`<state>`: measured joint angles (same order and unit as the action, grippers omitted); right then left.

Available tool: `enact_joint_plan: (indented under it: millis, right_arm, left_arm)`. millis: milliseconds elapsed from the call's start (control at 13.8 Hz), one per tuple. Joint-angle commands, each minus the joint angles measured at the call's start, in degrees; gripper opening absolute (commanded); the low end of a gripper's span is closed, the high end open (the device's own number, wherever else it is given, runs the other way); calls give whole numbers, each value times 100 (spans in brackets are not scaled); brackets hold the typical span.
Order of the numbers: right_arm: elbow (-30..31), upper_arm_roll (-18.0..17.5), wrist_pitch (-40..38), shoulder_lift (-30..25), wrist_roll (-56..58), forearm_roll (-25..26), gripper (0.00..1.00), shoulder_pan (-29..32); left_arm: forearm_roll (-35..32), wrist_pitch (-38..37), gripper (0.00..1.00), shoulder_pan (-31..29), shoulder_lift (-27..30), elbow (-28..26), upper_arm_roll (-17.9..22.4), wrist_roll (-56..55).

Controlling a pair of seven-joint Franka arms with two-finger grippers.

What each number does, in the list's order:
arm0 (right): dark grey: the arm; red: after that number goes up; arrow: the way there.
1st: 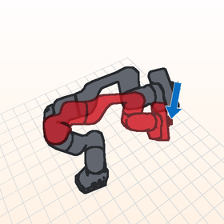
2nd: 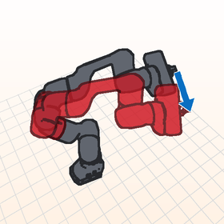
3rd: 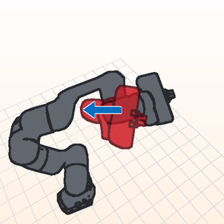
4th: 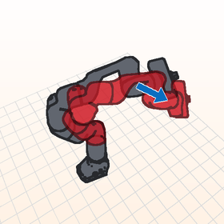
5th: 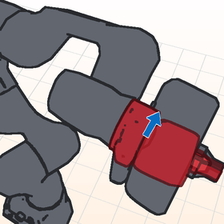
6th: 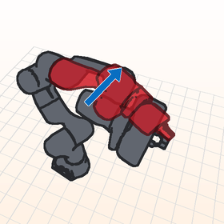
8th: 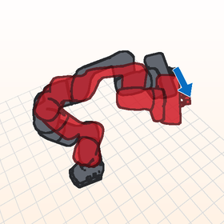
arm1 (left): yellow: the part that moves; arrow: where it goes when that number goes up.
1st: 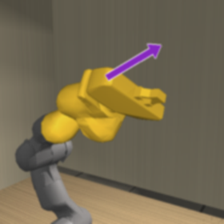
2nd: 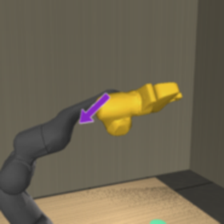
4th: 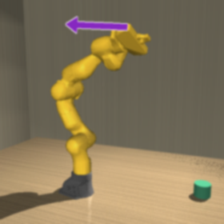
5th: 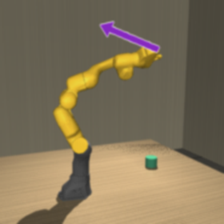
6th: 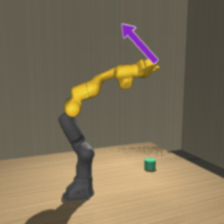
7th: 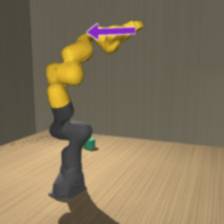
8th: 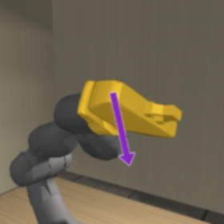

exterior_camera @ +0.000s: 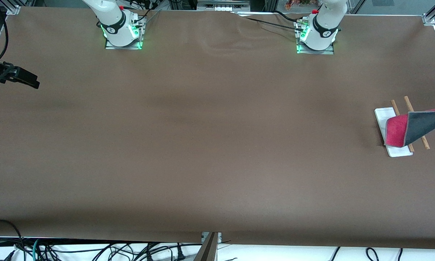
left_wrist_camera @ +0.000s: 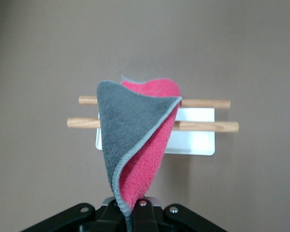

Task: Pass towel and hang on rack
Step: 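Drape the towel over the rack dowels and release with the left gripper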

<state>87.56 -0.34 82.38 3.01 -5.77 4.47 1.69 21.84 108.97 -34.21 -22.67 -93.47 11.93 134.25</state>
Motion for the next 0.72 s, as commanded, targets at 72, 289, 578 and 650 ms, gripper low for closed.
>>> enact_joint_plan:
  millis: [72,289,578,650]
  right_arm:
    - [227,-89,-47,-134,461,-17,100,16]
    - [227,-107,-56,-99,568,-34,100,16]
    - [105,-133,-56,15,727,-69,100,7]
    - [-18,-133,-56,59,718,-78,100,-19]
  left_arm:
    - [241,-131,100,-121,-457,285,-68,251]
    - [409,-131,100,-95,-581,276,-68,242]
    - [409,-131,100,-60,-537,303,-68,233]
    - [417,-131,100,-42,-493,320,-76,216]
